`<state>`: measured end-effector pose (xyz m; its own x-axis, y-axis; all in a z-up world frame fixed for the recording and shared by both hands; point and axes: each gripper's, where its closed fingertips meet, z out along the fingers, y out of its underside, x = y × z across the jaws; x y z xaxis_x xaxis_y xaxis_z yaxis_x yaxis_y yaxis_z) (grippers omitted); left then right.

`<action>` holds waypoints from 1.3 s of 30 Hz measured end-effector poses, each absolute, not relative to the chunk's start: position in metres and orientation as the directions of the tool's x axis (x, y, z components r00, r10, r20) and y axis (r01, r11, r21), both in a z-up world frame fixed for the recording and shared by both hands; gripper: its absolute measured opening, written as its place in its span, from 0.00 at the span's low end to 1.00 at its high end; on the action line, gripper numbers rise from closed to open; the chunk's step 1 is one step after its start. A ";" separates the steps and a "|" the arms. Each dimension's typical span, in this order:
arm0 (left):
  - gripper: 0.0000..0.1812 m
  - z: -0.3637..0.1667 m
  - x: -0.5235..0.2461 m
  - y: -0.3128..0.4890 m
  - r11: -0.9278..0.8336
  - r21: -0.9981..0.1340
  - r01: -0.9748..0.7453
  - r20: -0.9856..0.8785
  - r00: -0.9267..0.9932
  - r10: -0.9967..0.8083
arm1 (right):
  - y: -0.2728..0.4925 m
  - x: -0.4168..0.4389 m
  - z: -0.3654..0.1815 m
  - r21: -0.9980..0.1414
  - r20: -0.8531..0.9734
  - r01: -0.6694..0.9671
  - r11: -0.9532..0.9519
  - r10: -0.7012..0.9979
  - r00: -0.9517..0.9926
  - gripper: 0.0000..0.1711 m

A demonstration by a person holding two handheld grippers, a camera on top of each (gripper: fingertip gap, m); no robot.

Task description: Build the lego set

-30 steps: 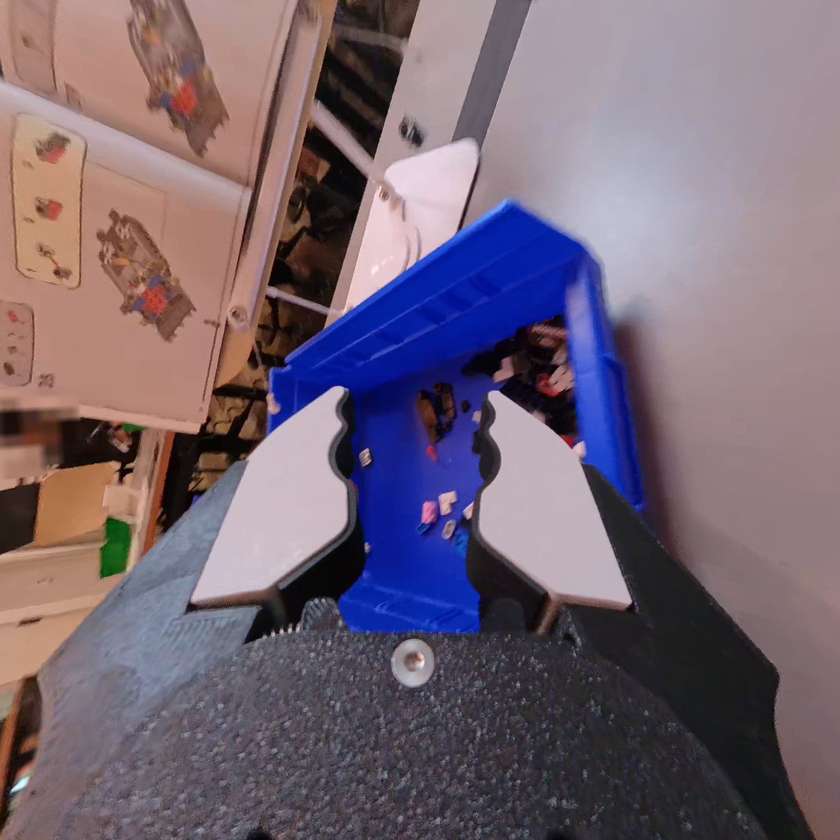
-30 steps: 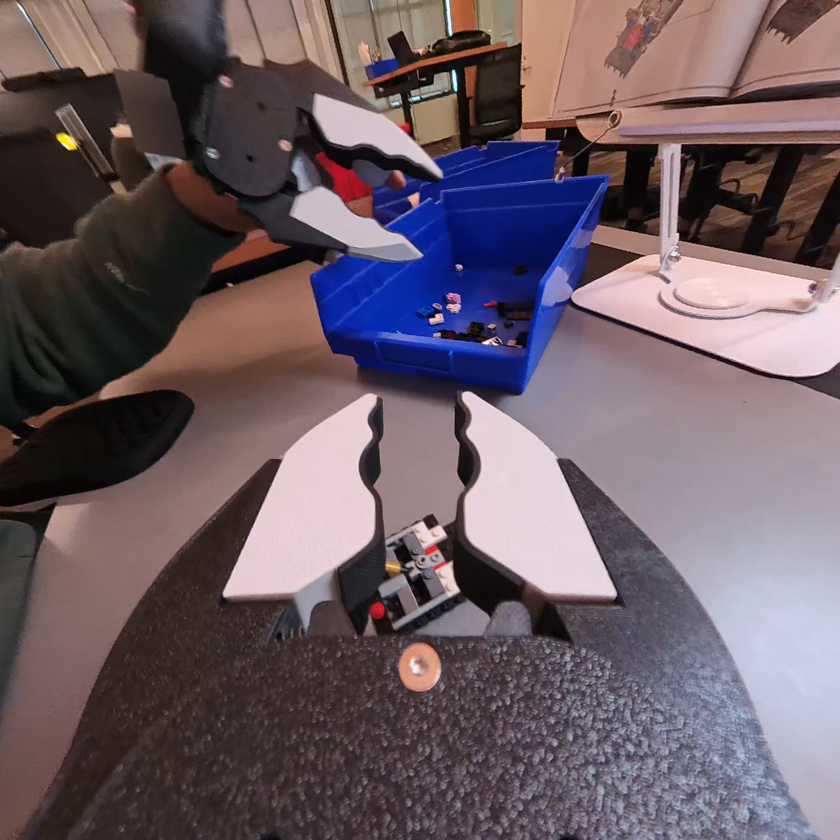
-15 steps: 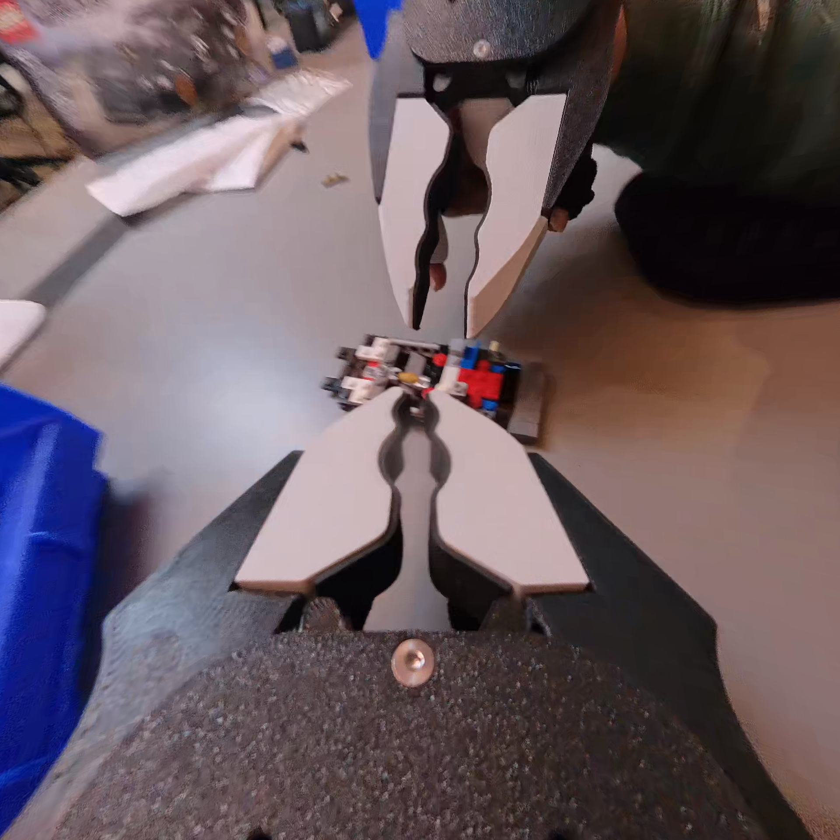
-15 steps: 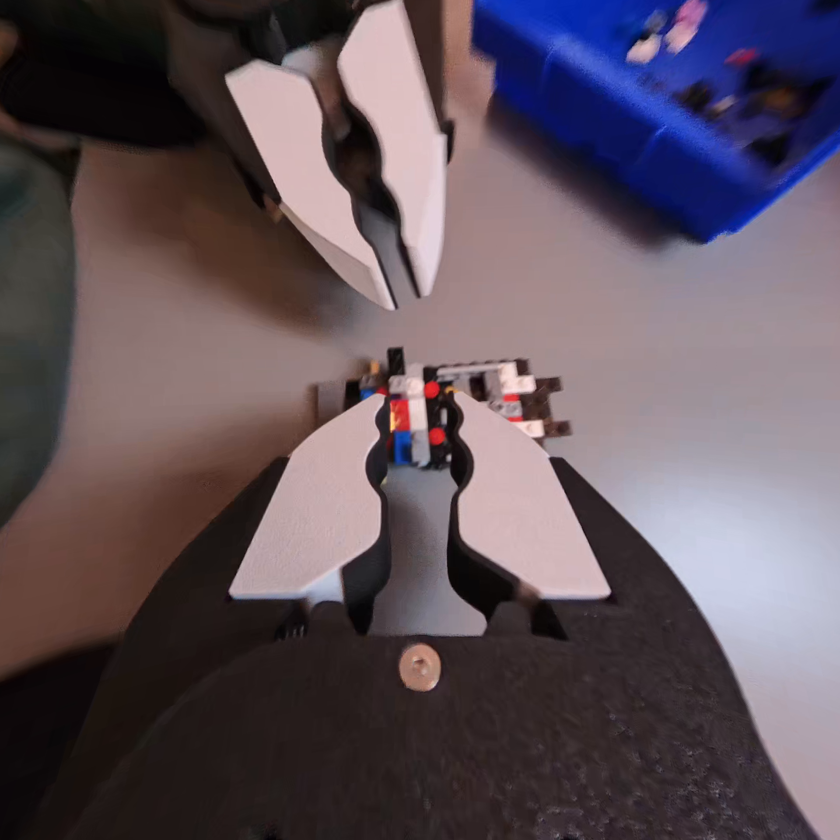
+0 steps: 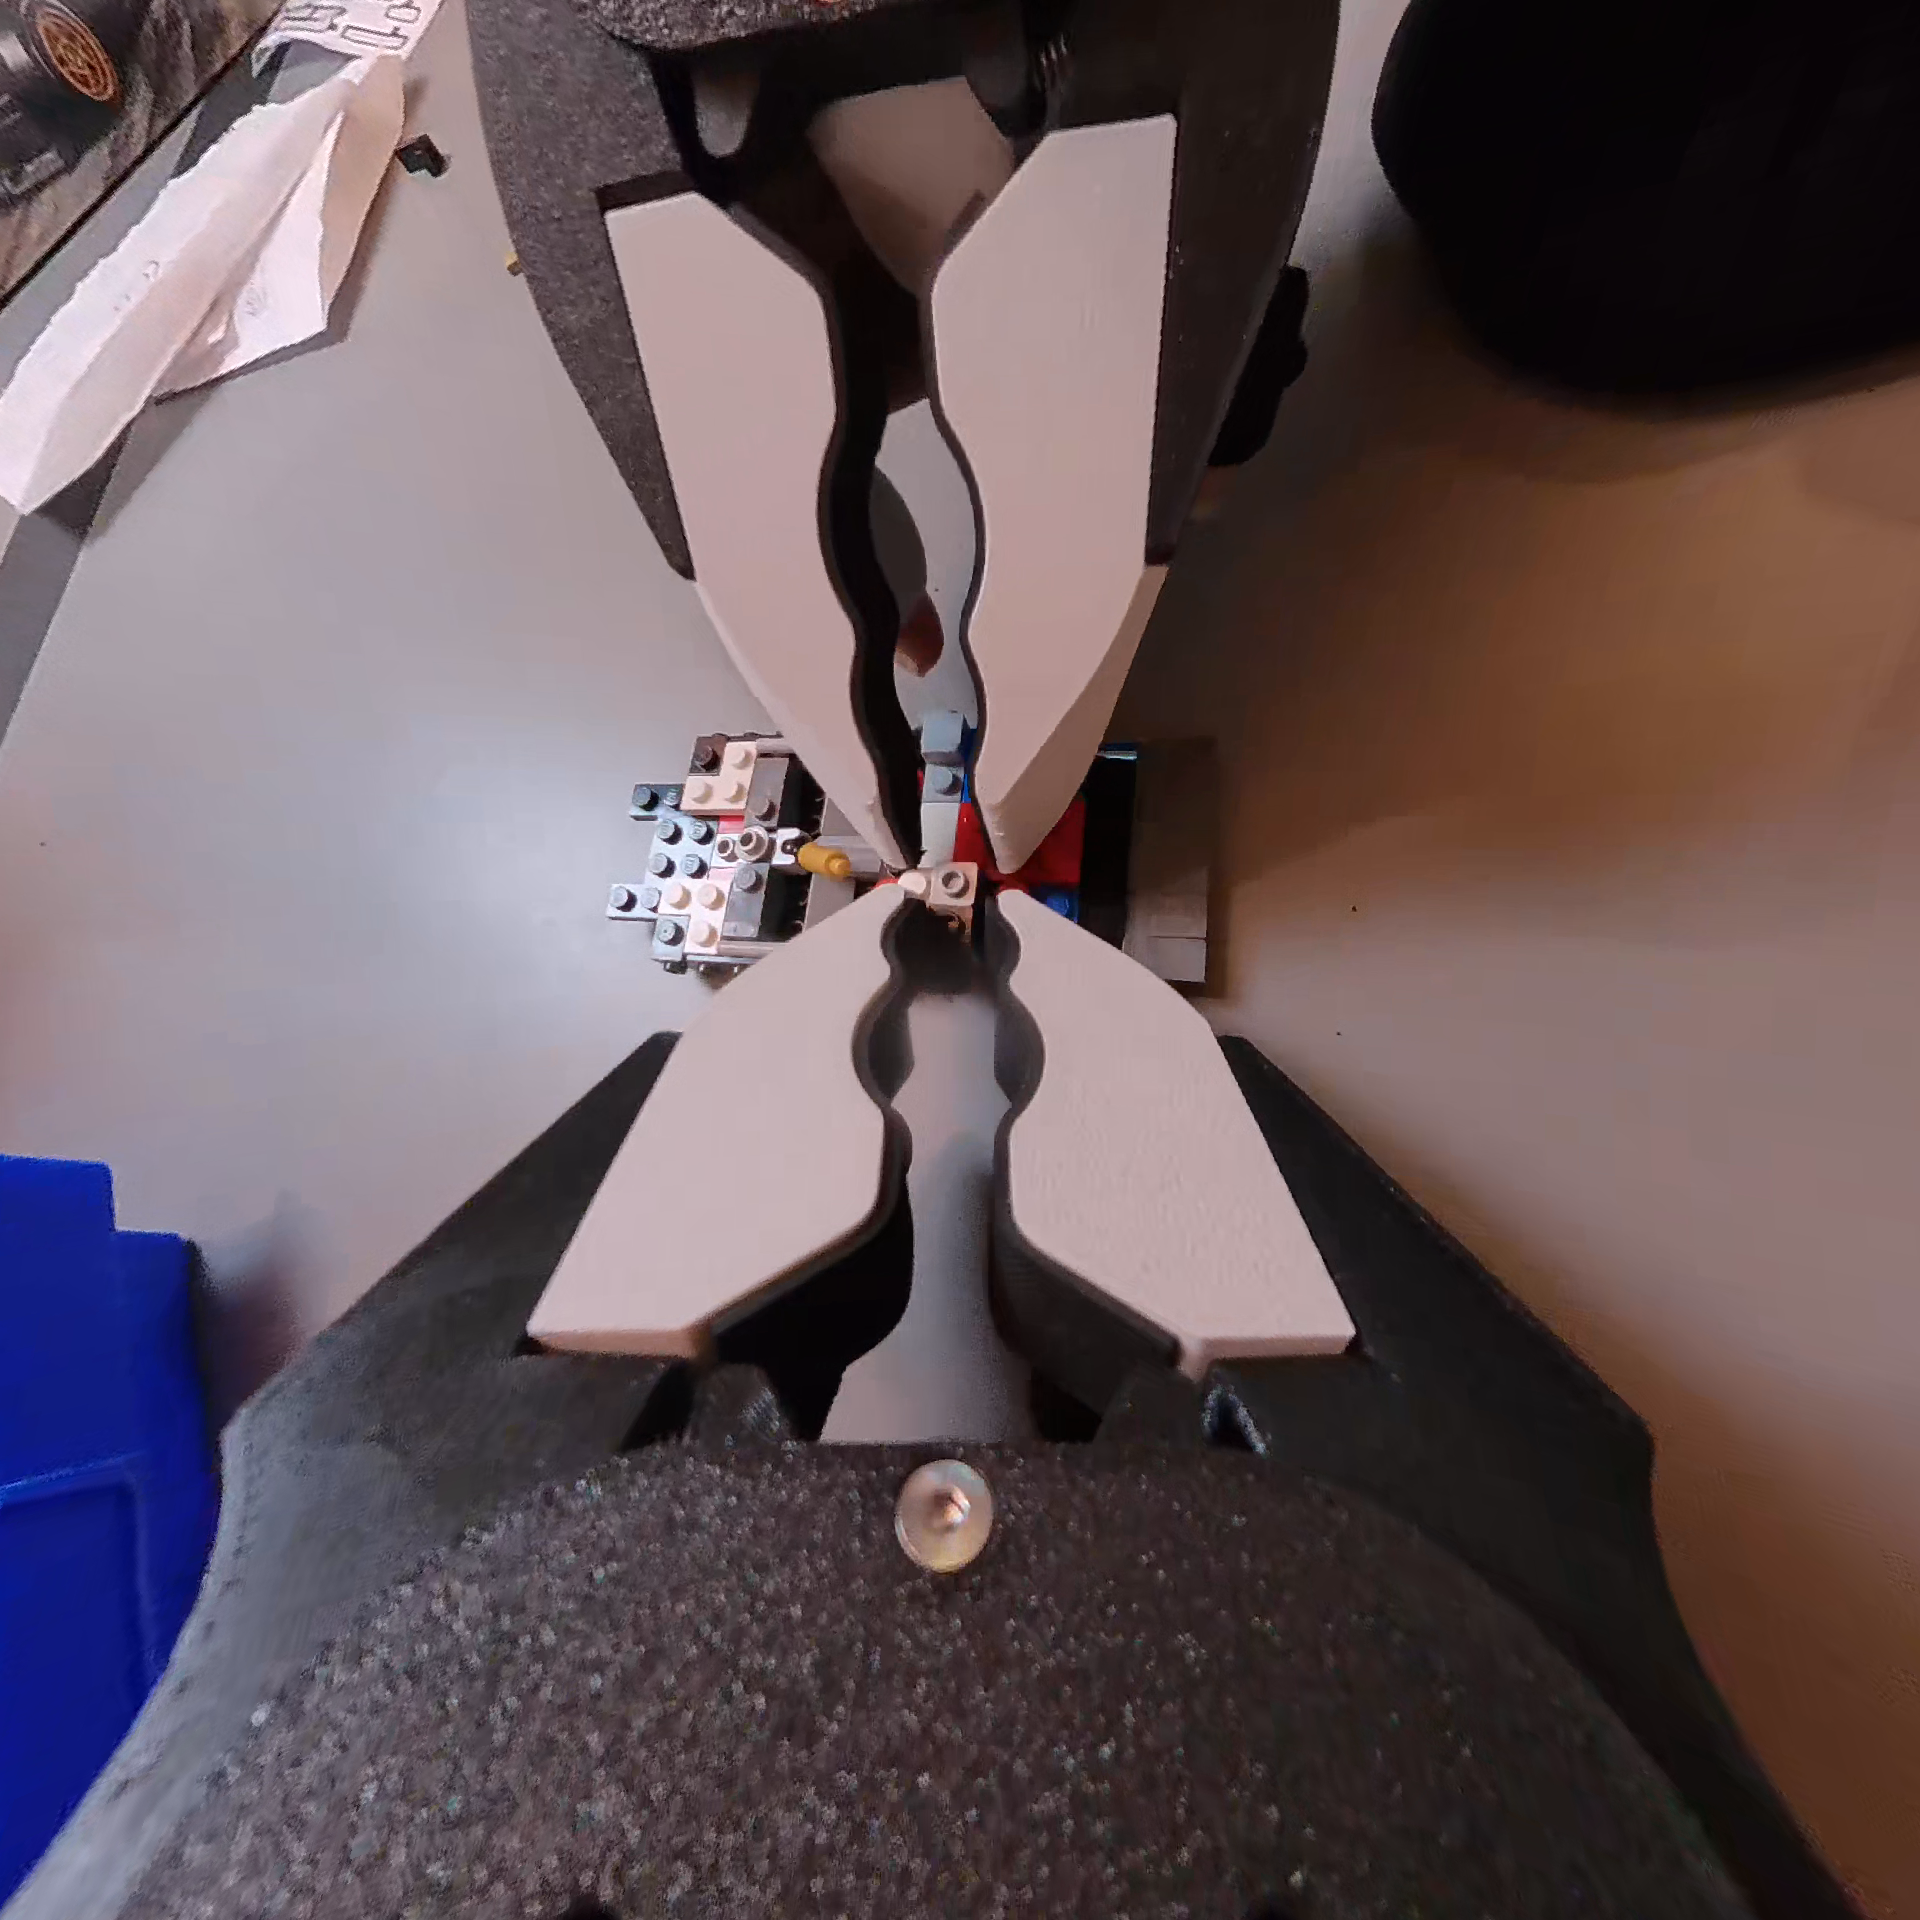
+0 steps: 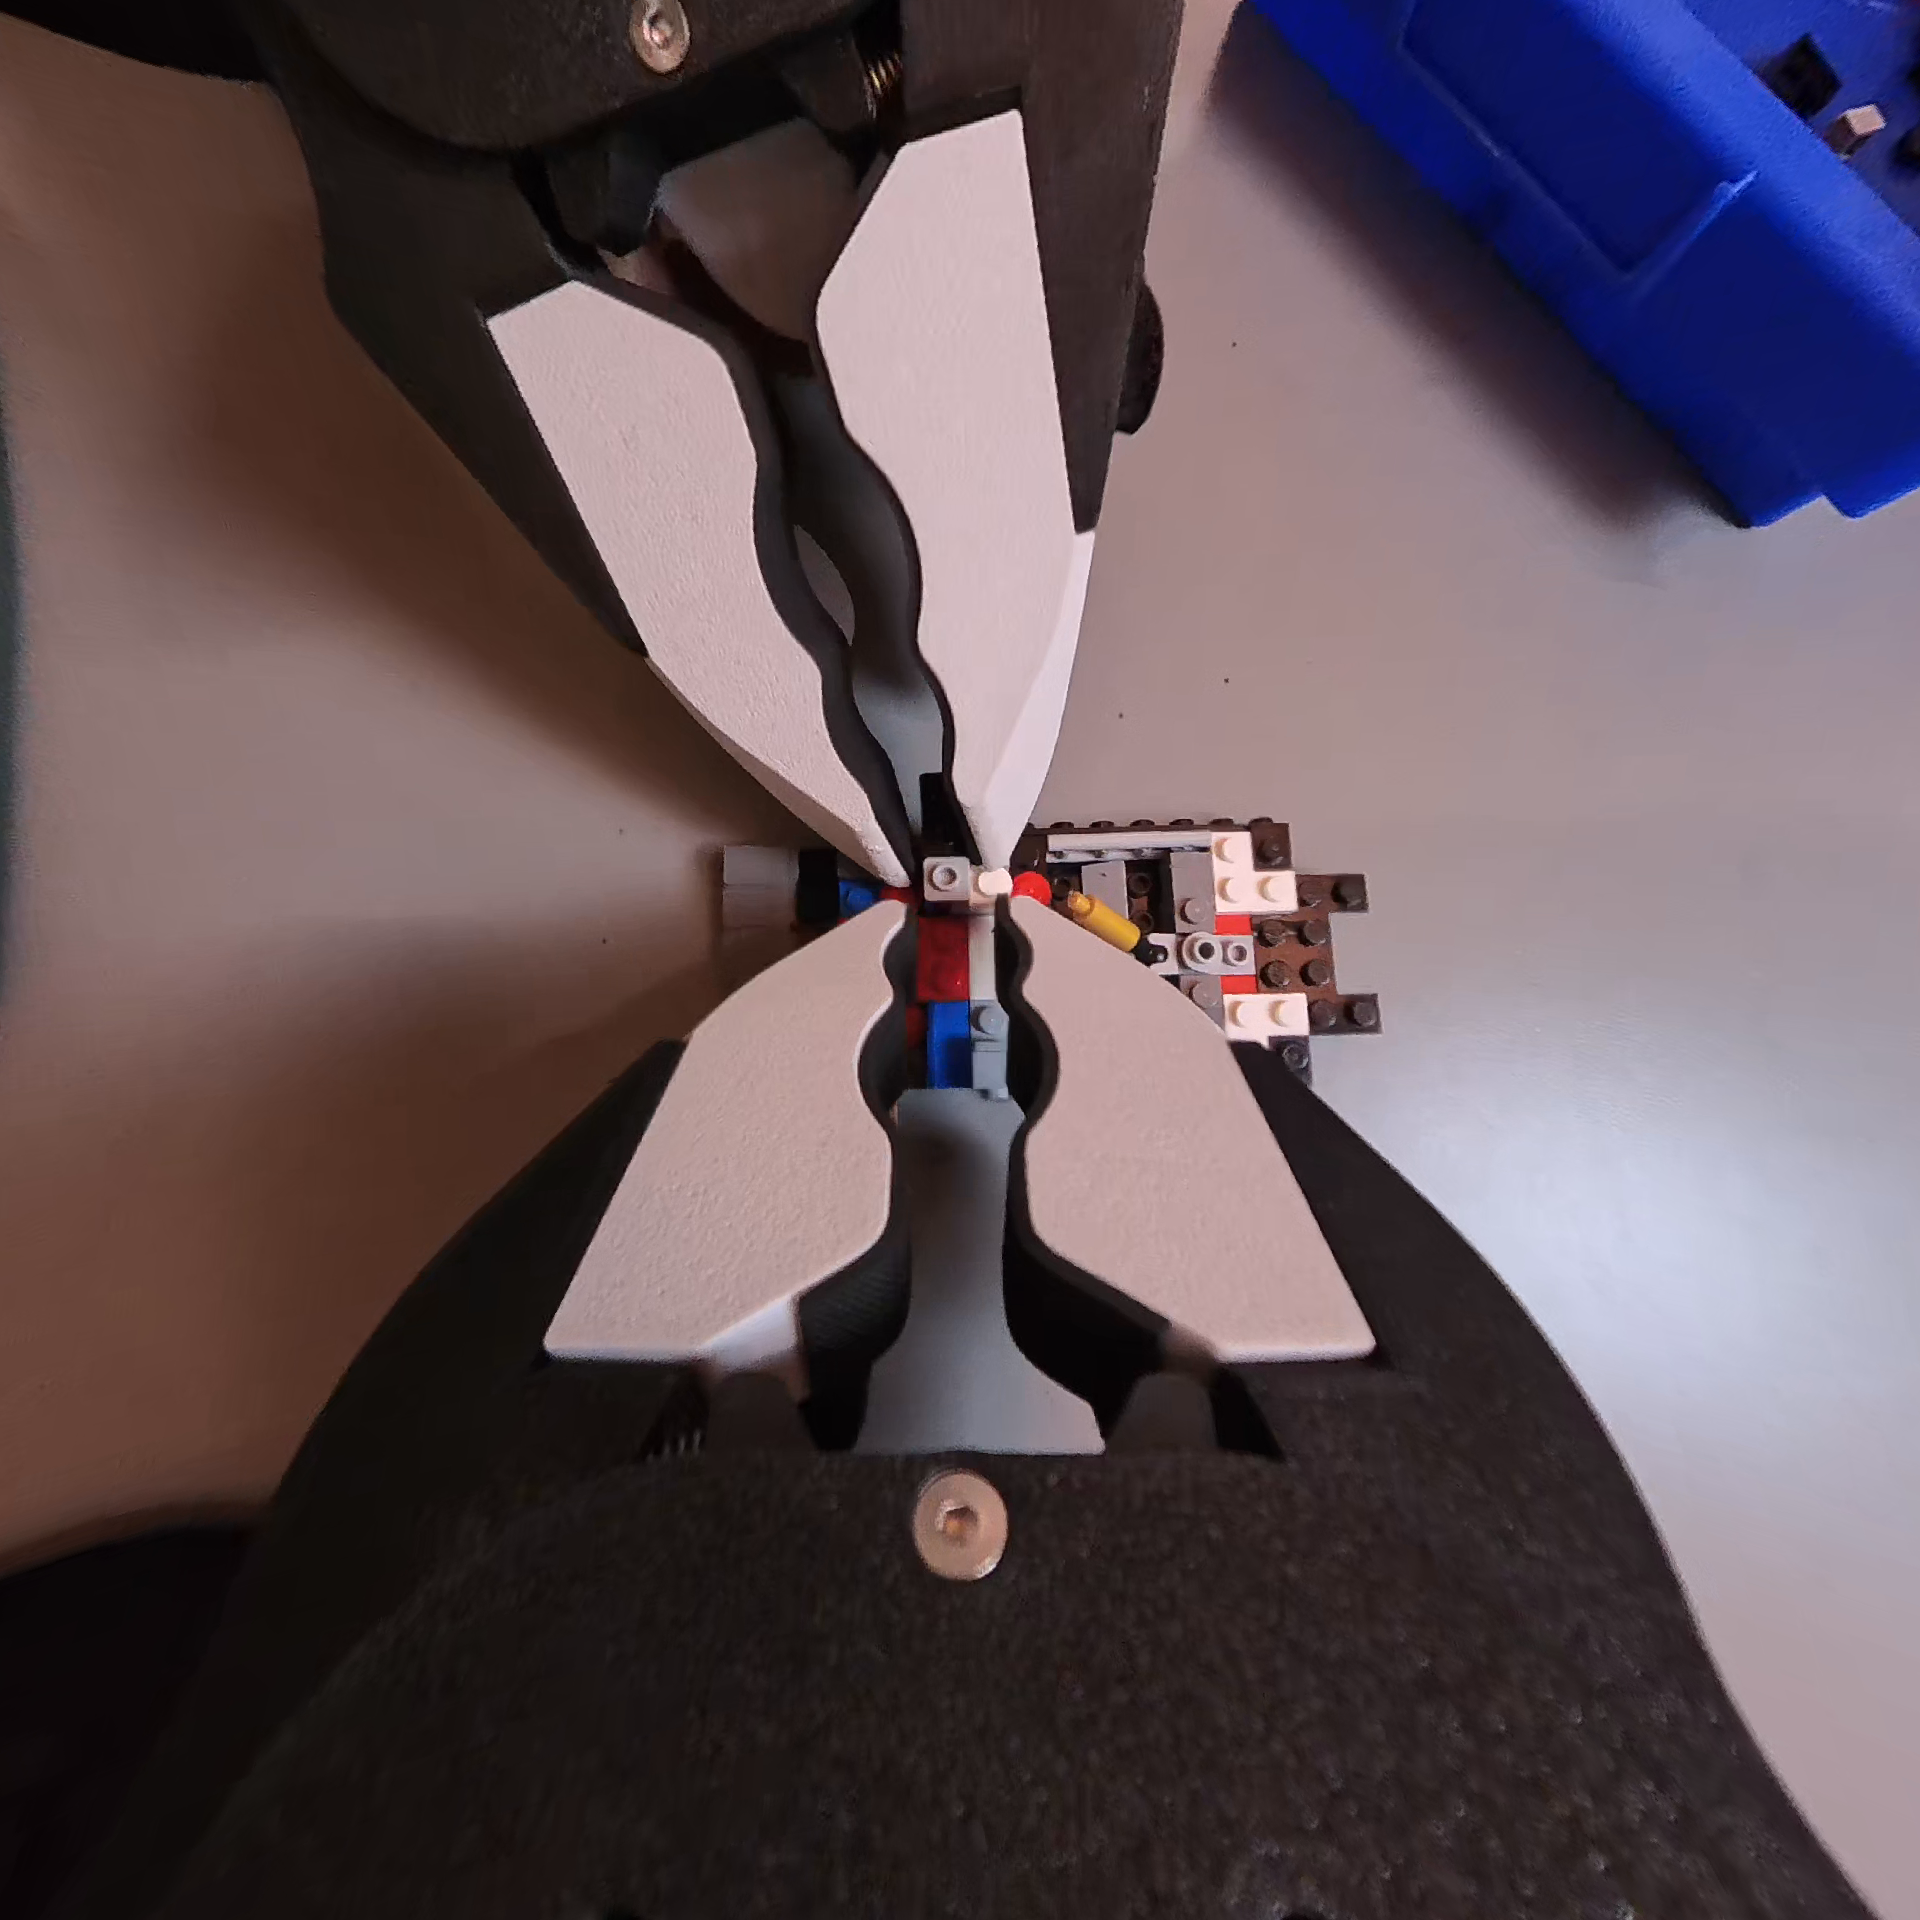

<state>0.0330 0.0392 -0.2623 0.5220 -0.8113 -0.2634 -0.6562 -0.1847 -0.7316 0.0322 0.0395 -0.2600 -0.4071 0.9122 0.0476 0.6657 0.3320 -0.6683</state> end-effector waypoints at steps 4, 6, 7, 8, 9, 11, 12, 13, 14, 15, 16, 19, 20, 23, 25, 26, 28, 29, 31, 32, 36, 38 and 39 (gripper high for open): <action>0.05 -0.262 0.035 0.041 -0.165 -0.707 -0.688 -0.295 0.499 -0.815 | 0.042 0.033 -0.261 -0.662 0.035 0.681 0.312 0.921 -0.387 0.08; 0.05 -0.262 0.035 0.041 -0.152 -0.690 -0.708 -0.314 0.482 -0.818 | 0.042 0.033 -0.261 -0.664 0.017 0.688 0.291 0.927 -0.376 0.08; 0.05 -0.262 0.035 0.041 -0.147 -0.684 -0.714 -0.319 0.475 -0.820 | 0.042 0.033 -0.262 -0.665 0.005 0.693 0.279 0.929 -0.370 0.07; 0.05 -0.262 0.035 0.041 -0.140 -0.681 -0.719 -0.324 0.467 -0.823 | 0.041 0.033 -0.262 -0.665 -0.004 0.696 0.271 0.931 -0.366 0.07; 0.05 -0.262 0.035 0.040 -0.122 -0.679 -0.724 -0.335 0.454 -0.826 | 0.041 0.034 -0.262 -0.664 -0.009 0.698 0.269 0.930 -0.368 0.07; 0.05 -0.262 0.036 0.039 -0.078 -0.682 -0.727 -0.366 0.431 -0.825 | 0.037 0.036 -0.263 -0.656 -0.021 0.701 0.279 0.922 -0.387 0.04; 0.05 -0.262 0.037 0.037 -0.056 -0.688 -0.724 -0.377 0.423 -0.824 | 0.034 0.036 -0.263 -0.654 -0.022 0.700 0.286 0.918 -0.395 0.03; 0.05 -0.261 0.038 0.035 -0.028 -0.693 -0.721 -0.392 0.408 -0.825 | 0.033 0.037 -0.263 -0.651 -0.015 0.699 0.298 0.915 -0.404 0.03; 0.05 -0.261 0.037 0.034 0.005 -0.694 -0.720 -0.414 0.394 -0.821 | 0.031 0.036 -0.263 -0.646 0.001 0.696 0.313 0.912 -0.409 0.03; 0.05 -0.261 0.037 0.032 0.018 -0.697 -0.717 -0.422 0.391 -0.818 | 0.030 0.036 -0.263 -0.643 0.012 0.694 0.324 0.910 -0.414 0.03; 0.05 -0.261 0.037 0.031 0.027 -0.698 -0.715 -0.426 0.385 -0.819 | 0.029 0.036 -0.263 -0.642 0.007 0.697 0.321 0.911 -0.413 0.03; 0.05 -0.261 0.037 0.030 0.032 -0.699 -0.714 -0.427 0.382 -0.819 | 0.028 0.036 -0.264 -0.640 -0.015 0.706 0.302 0.914 -0.405 0.03; 0.05 -0.261 0.037 0.029 0.036 -0.699 -0.715 -0.429 0.378 -0.820 | 0.027 0.036 -0.264 -0.638 -0.017 0.708 0.302 0.914 -0.406 0.03; 0.05 -0.261 0.038 0.026 0.040 -0.700 -0.713 -0.422 0.368 -0.829 | 0.025 0.036 -0.264 -0.637 -0.029 0.712 0.297 0.913 -0.407 0.03; 0.05 -0.261 0.038 0.025 0.026 -0.711 -0.702 -0.400 0.374 -0.837 | 0.024 0.036 -0.264 -0.638 -0.034 0.711 0.295 0.912 -0.408 0.03; 0.05 -0.261 0.037 0.025 0.020 -0.717 -0.697 -0.391 0.378 -0.839 | 0.023 0.036 -0.264 -0.641 -0.037 0.710 0.292 0.912 -0.409 0.03; 0.05 -0.261 0.036 0.023 0.022 -0.722 -0.691 -0.389 0.379 -0.840 | 0.022 0.034 -0.264 -0.644 -0.042 0.710 0.286 0.913 -0.406 0.03; 0.05 -0.261 0.036 0.023 0.029 -0.719 -0.694 -0.398 0.378 -0.836 | 0.021 0.034 -0.264 -0.645 -0.045 0.711 0.282 0.914 -0.403 0.04; 0.05 -0.261 0.036 0.023 0.040 -0.708 -0.705 -0.417 0.372 -0.830 | 0.021 0.034 -0.264 -0.648 -0.053 0.711 0.273 0.915 -0.400 0.03; 0.05 -0.261 0.036 0.023 0.043 -0.704 -0.708 -0.422 0.369 -0.828 | 0.021 0.033 -0.264 -0.649 -0.057 0.711 0.270 0.915 -0.399 0.04; 0.05 -0.261 0.035 0.022 0.068 -0.689 -0.721 -0.453 0.356 -0.817 | 0.021 0.032 -0.264 -0.649 -0.062 0.714 0.262 0.917 -0.393 0.04; 0.05 -0.261 0.034 0.022 0.084 -0.677 -0.732 -0.475 0.346 -0.809 | 0.020 0.032 -0.264 -0.648 -0.069 0.717 0.255 0.919 -0.389 0.04; 0.05 -0.261 0.034 0.022 0.085 -0.675 -0.733 -0.477 0.345 -0.808 | 0.020 0.032 -0.264 -0.648 -0.070 0.718 0.253 0.919 -0.387 0.04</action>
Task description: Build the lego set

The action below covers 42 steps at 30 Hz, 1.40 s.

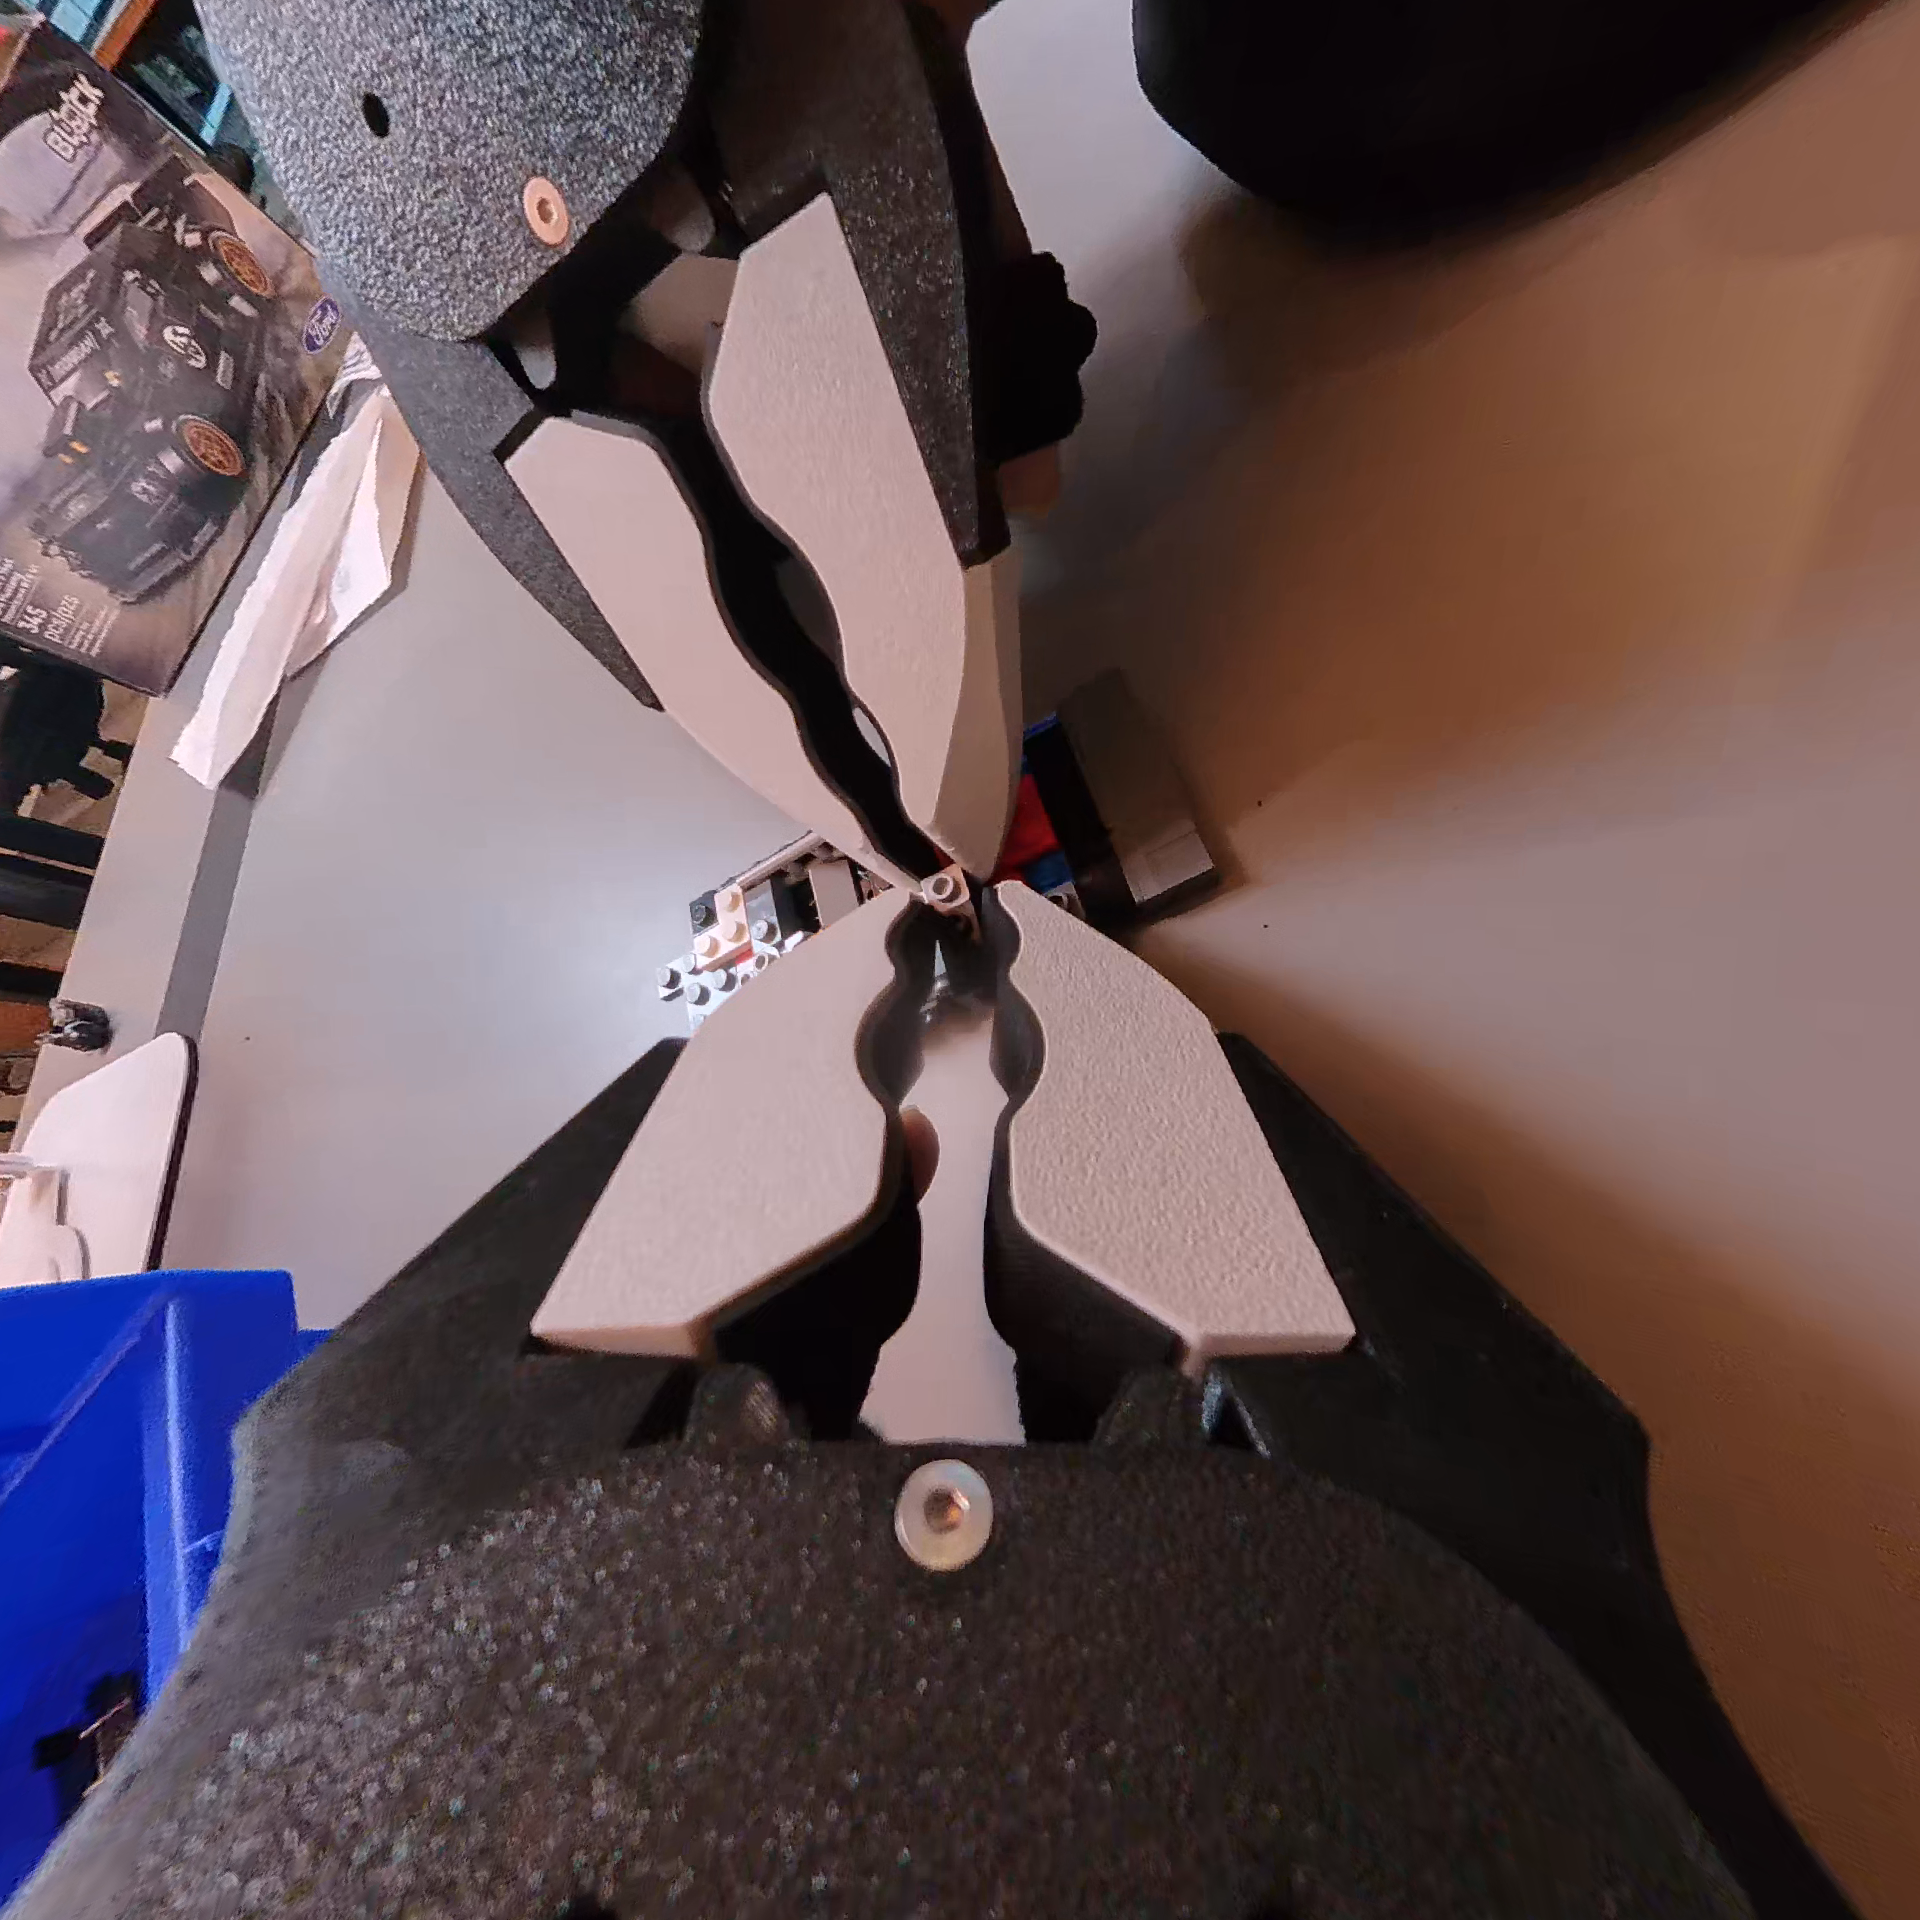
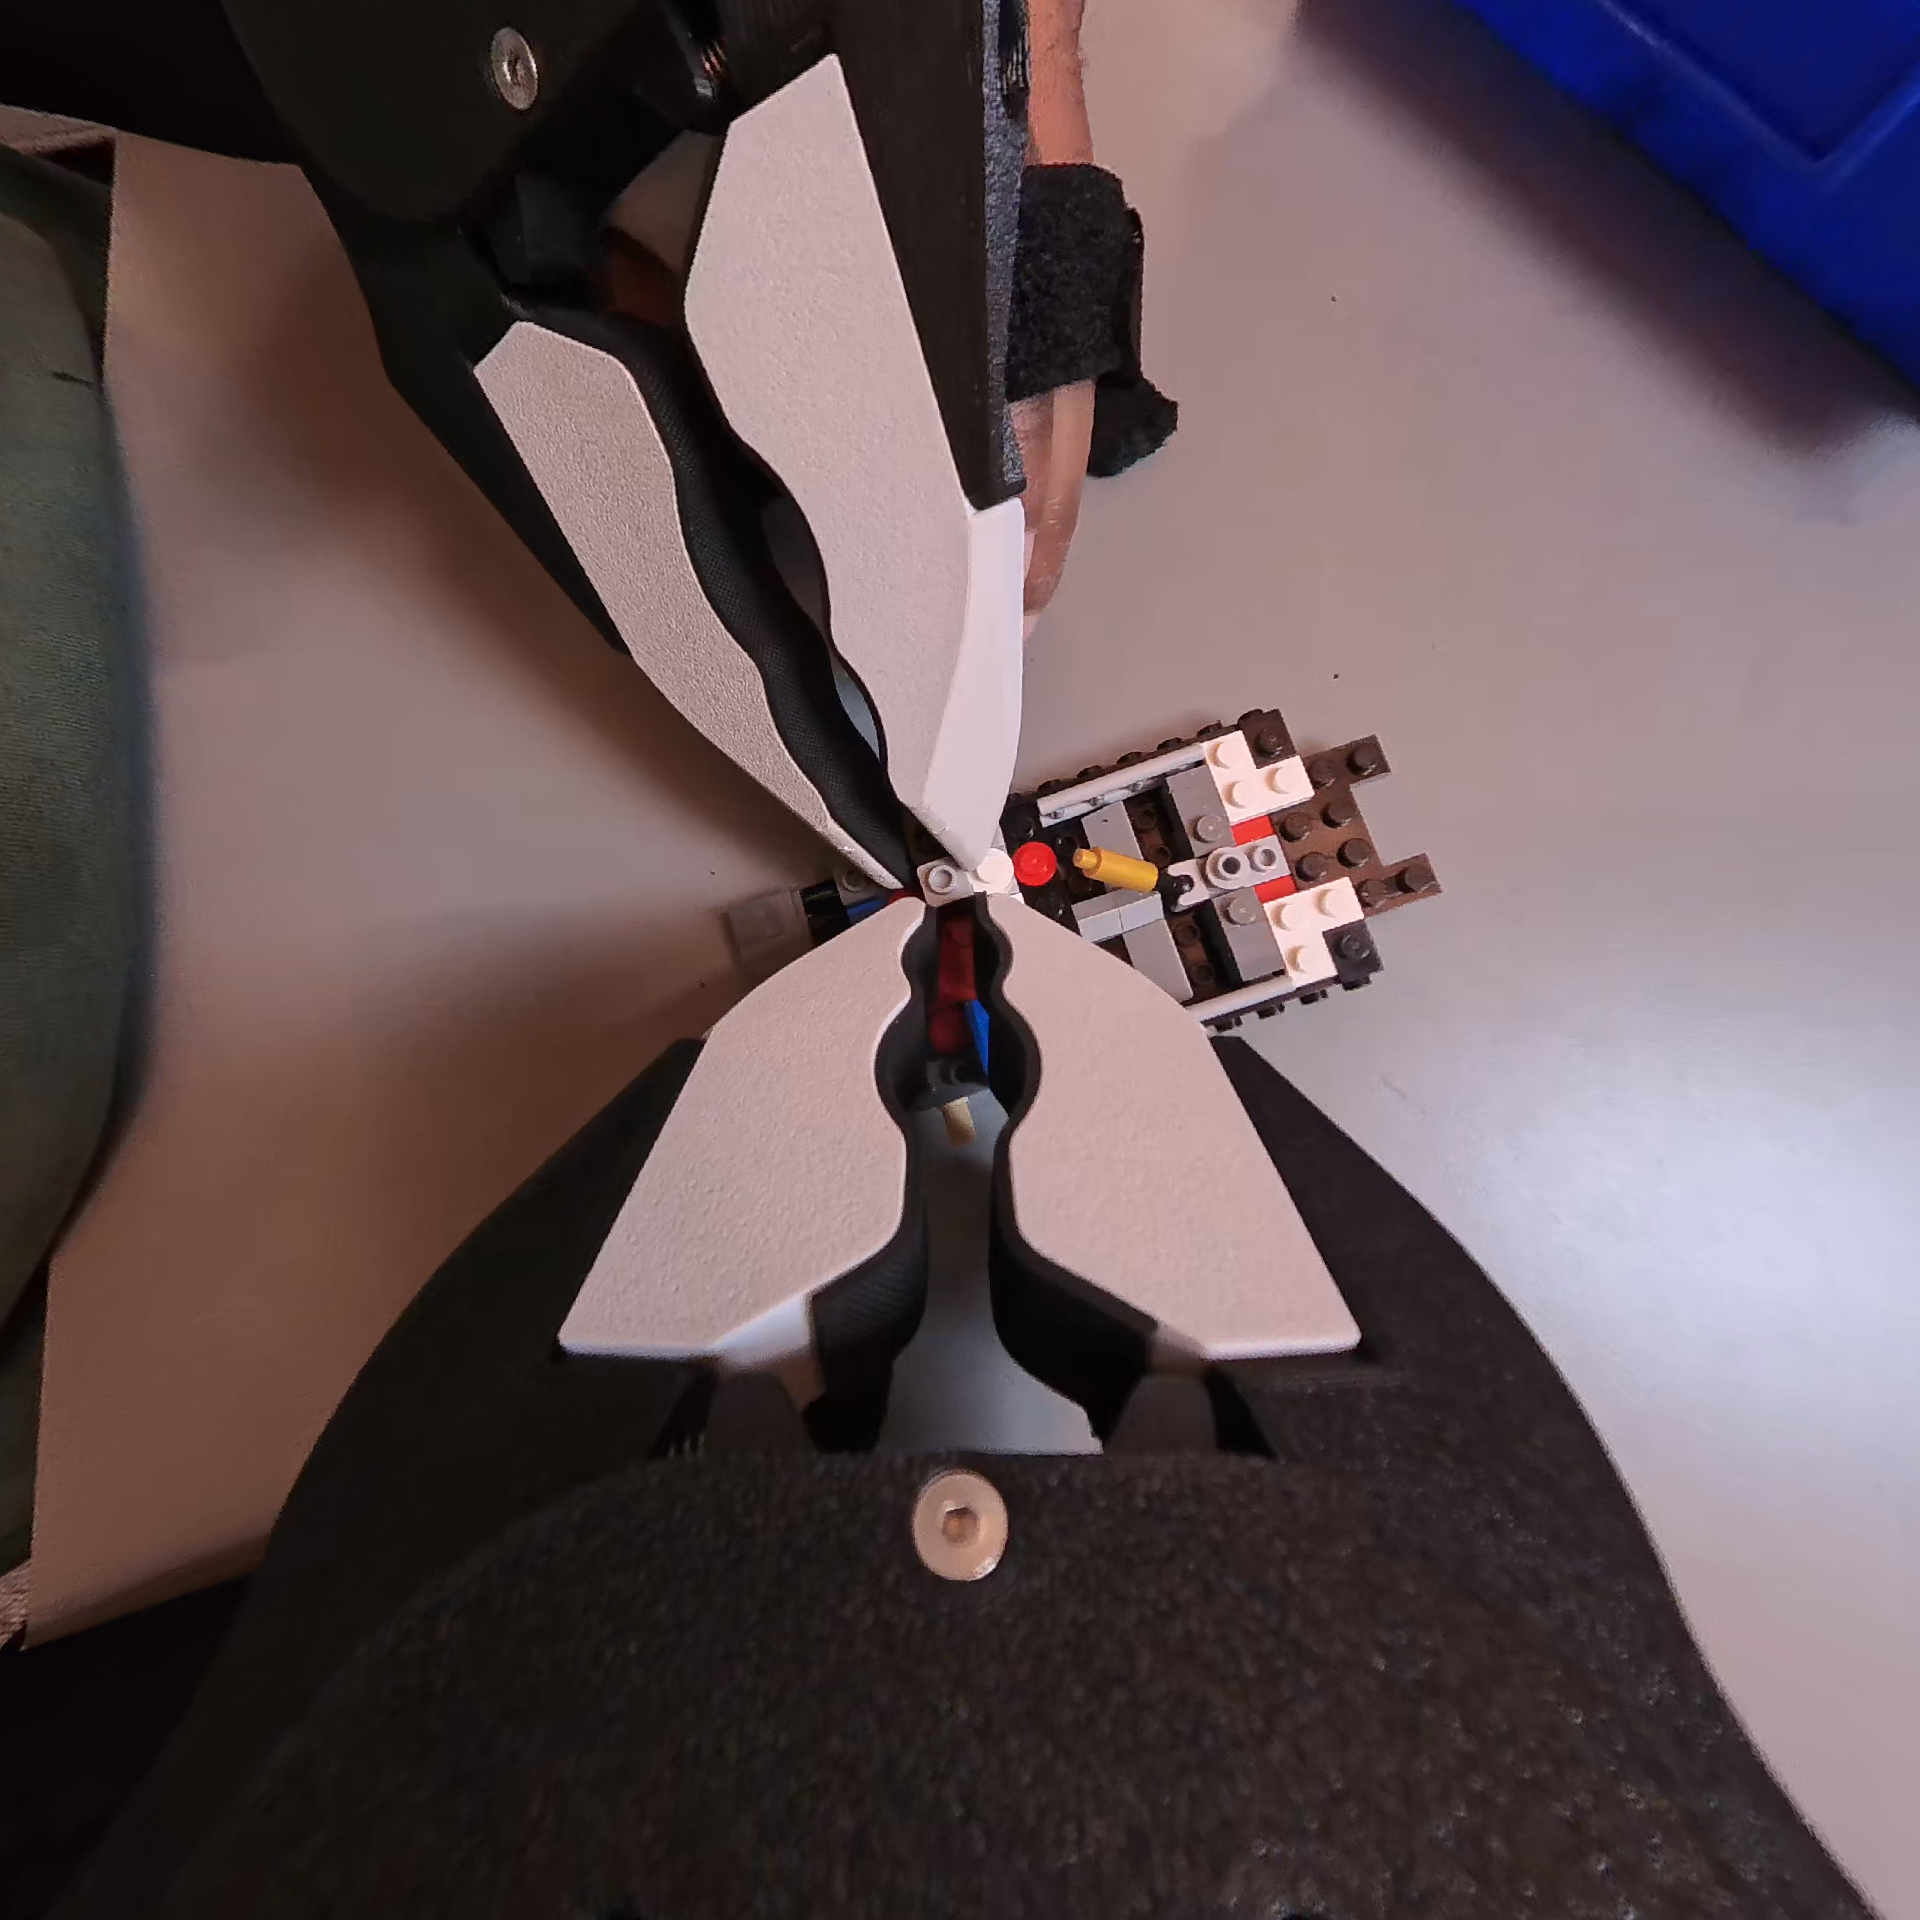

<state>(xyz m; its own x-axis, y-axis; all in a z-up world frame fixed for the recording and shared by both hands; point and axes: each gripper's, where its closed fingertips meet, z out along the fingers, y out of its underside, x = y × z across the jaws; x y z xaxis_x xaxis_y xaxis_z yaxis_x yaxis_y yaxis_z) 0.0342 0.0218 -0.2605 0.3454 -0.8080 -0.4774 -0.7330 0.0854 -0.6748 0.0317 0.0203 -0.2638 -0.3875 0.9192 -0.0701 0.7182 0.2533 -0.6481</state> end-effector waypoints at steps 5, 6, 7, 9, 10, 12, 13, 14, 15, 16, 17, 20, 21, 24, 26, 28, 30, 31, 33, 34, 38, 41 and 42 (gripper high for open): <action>0.05 -0.261 0.032 0.022 0.070 -0.687 -0.723 -0.455 0.354 -0.817 | 0.020 0.030 -0.263 -0.660 -0.068 0.711 0.244 0.922 -0.380 0.03; 0.05 -0.261 0.032 0.023 0.060 -0.696 -0.715 -0.441 0.360 -0.822 | 0.020 0.029 -0.263 -0.662 -0.071 0.709 0.243 0.921 -0.382 0.04; 0.05 -0.261 0.031 0.022 0.056 -0.703 -0.709 -0.430 0.361 -0.828 | 0.020 0.029 -0.263 -0.663 -0.072 0.708 0.244 0.920 -0.384 0.04; 0.05 -0.261 0.030 0.023 0.037 -0.724 -0.689 -0.399 0.375 -0.837 | 0.021 0.028 -0.263 -0.669 -0.064 0.701 0.247 0.920 -0.385 0.04; 0.05 -0.260 0.030 0.023 0.029 -0.738 -0.674 -0.383 0.384 -0.840 | 0.021 0.027 -0.262 -0.673 -0.059 0.697 0.248 0.921 -0.385 0.05; 0.05 -0.260 0.031 0.020 -0.011 -0.769 -0.639 -0.317 0.396 -0.862 | 0.019 0.028 -0.263 -0.673 -0.084 0.701 0.235 0.918 -0.389 0.06; 0.05 -0.261 0.031 0.019 -0.042 -0.784 -0.619 -0.273 0.404 -0.873 | 0.018 0.028 -0.263 -0.676 -0.097 0.702 0.225 0.917 -0.388 0.05; 0.05 -0.260 0.030 0.019 -0.070 -0.797 -0.600 -0.237 0.416 -0.878 | 0.019 0.028 -0.263 -0.676 -0.101 0.704 0.219 0.918 -0.383 0.03; 0.05 -0.260 0.028 0.019 -0.097 -0.807 -0.583 -0.203 0.427 -0.881 | 0.021 0.029 -0.264 -0.671 -0.094 0.707 0.224 0.920 -0.380 0.01; 0.05 -0.260 0.026 0.020 -0.123 -0.814 -0.569 -0.173 0.437 -0.883 | 0.021 0.028 -0.264 -0.676 -0.083 0.701 0.228 0.921 -0.380 0.00; 0.05 -0.260 0.025 0.020 -0.150 -0.820 -0.553 -0.140 0.447 -0.884 | 0.021 0.027 -0.264 -0.678 -0.081 0.698 0.228 0.922 -0.379 0.00; 0.05 -0.260 0.024 0.019 -0.237 -0.828 -0.508 -0.033 0.466 -0.884 | 0.021 0.027 -0.264 -0.674 -0.072 0.700 0.236 0.922 -0.380 0.00; 0.04 -0.260 0.024 0.019 -0.265 -0.829 -0.493 0.001 0.472 -0.882 | 0.021 0.027 -0.264 -0.674 -0.078 0.702 0.230 0.923 -0.377 0.00; 0.05 -0.260 0.024 0.019 -0.350 -0.826 -0.442 0.102 0.493 -0.864 | 0.021 0.027 -0.264 -0.670 -0.092 0.710 0.218 0.924 -0.371 0.00; 0.05 -0.259 0.024 0.019 -0.408 -0.819 -0.403 0.176 0.501 -0.847 | 0.021 0.027 -0.264 -0.671 -0.094 0.708 0.217 0.923 -0.373 0.00; 0.05 -0.258 0.024 0.020 -0.468 -0.810 -0.353 0.254 0.508 -0.823 | 0.021 0.027 -0.264 -0.670 -0.103 0.711 0.212 0.922 -0.372 0.00; 0.05 -0.240 0.025 0.024 -0.509 -0.832 -0.220 0.356 0.491 -0.795 | 0.021 0.028 -0.265 -0.669 -0.112 0.714 0.206 0.922 -0.370 0.00; 0.05 -0.225 0.023 0.028 -0.538 -0.833 -0.131 0.425 0.470 -0.773 | 0.021 0.028 -0.265 -0.670 -0.118 0.715 0.200 0.922 -0.369 0.00; 0.04 -0.227 0.006 0.041 -0.562 -0.817 -0.130 0.411 0.555 -0.724 | 0.021 0.027 -0.264 -0.676 -0.127 0.712 0.192 0.921 -0.369 0.00; 0.04 -0.232 0.000 0.044 -0.553 -0.820 -0.148 0.377 0.587 -0.716 | 0.021 0.026 -0.264 -0.682 -0.137 0.709 0.179 0.921 -0.364 0.00; 0.04 -0.233 -0.006 0.039 -0.554 -0.823 -0.127 0.394 0.573 -0.718 | 0.022 0.022 -0.251 -0.742 -0.153 0.654 0.149 0.912 -0.380 0.00; 0.04 -0.229 -0.006 0.038 -0.533 -0.837 -0.121 0.385 0.563 -0.732 | 0.039 0.018 -0.215 -0.843 -0.179 0.537 0.028 0.927 -0.329 0.00; 0.04 -0.229 -0.006 0.039 -0.533 -0.839 -0.113 0.389 0.560 -0.732 | 0.050 0.017 -0.207 -0.870 -0.160 0.493 0.007 0.942 -0.294 0.00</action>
